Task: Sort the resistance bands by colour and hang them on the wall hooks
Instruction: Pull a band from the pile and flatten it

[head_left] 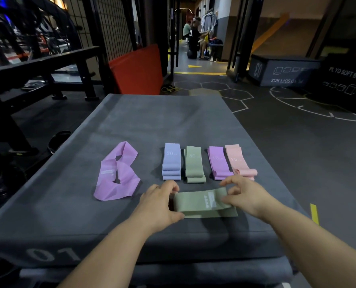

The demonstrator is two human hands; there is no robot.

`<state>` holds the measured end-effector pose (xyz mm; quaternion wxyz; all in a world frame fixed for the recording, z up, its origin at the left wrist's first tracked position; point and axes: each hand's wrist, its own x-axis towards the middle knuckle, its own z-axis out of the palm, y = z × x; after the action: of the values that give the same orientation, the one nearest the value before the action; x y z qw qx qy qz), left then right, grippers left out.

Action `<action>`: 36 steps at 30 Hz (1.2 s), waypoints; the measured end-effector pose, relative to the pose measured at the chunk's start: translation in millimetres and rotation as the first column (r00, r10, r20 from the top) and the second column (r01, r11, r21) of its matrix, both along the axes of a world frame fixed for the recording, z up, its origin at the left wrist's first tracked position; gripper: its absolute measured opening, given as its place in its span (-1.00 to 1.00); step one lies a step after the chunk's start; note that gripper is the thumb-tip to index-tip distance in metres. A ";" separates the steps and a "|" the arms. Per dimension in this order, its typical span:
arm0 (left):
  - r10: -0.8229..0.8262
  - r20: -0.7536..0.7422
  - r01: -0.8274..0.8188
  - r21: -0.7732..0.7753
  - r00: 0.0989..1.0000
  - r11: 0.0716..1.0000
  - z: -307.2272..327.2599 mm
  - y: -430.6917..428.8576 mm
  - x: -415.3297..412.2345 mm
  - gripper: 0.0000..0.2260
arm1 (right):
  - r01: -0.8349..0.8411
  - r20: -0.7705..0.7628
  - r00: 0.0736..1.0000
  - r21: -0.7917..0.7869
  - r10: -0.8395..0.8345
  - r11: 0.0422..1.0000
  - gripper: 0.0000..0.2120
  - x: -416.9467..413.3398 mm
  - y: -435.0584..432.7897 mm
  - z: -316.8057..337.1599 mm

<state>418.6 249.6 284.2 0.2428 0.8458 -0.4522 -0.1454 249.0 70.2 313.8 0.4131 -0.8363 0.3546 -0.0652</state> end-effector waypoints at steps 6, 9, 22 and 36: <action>-0.035 0.015 0.035 -0.004 0.999 0.999 3.9 -2.6 -6.5 -0.61 | -0.008 -0.148 0.989 -0.162 -0.016 0.987 -0.73 -4.9 -12.6 -7.1; -0.067 0.059 0.066 0.027 0.996 0.997 5.4 -4.3 -7.5 -0.67 | -0.006 -0.176 0.984 -0.169 -0.025 0.986 -0.72 -6.8 -15.1 -9.1; -0.048 0.075 0.042 0.079 0.996 0.996 5.7 -6.5 -6.2 -0.68 | -0.061 -0.294 0.956 -0.237 -0.012 0.970 -0.63 -3.9 -10.2 -6.6; 0.005 0.043 -0.006 0.012 0.999 1.000 -0.4 -9.2 -5.8 -0.87 | -0.074 -0.316 0.949 -0.242 -0.007 0.967 -0.85 -3.5 -9.2 -4.5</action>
<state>412.7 240.4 283.8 0.2284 0.8514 -0.4541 -0.1293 245.4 61.1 309.3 0.2433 -0.8874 0.3903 0.0313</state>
